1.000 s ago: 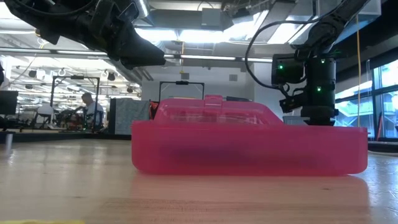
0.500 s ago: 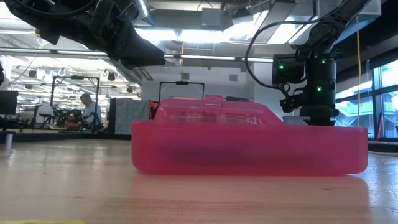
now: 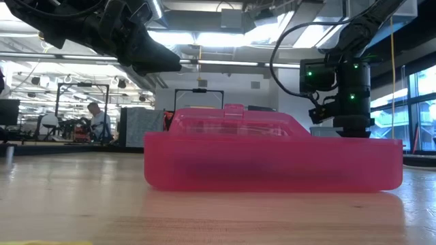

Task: Pick & place school supplies into a supply box
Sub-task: Put the light blue pencil into the red supply box

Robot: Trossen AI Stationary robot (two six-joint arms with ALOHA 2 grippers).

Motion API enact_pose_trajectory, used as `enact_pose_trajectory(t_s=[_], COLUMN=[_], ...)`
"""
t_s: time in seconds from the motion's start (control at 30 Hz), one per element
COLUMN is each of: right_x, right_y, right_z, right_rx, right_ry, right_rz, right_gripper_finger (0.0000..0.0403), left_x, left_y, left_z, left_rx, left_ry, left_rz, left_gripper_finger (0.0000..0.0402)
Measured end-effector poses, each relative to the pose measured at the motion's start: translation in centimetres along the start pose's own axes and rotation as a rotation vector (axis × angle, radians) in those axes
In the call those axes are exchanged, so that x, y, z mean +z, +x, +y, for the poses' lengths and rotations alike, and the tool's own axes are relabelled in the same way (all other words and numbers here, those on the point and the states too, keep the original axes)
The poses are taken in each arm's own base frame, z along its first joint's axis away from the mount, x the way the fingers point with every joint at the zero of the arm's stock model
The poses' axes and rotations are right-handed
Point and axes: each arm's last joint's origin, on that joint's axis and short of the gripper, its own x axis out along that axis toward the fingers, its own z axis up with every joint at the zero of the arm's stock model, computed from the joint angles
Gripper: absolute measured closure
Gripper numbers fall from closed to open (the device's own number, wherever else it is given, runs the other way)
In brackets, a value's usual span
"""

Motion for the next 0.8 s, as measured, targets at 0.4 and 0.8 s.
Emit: enact_pose_trajectory(t_s=[0.4, 0.8], right_x=[-0.5, -0.5], right_y=[-0.8, -1.3], right_z=[0.1, 0.1], right_rx=[0.093, 0.119], right_ry=[-0.001, 0.018], right_rz=[-0.003, -0.032], right_gripper_finger=[0.0382, 0.0384], left_x=[0.0, 0.0], left_y=[0.0, 0.0], left_z=[0.0, 0.0], left_rx=[-0.001, 0.0], left_ry=[0.0, 0.0], left_rz=[0.0, 0.0], left_gripper_finger=[0.0237, 0.0233])
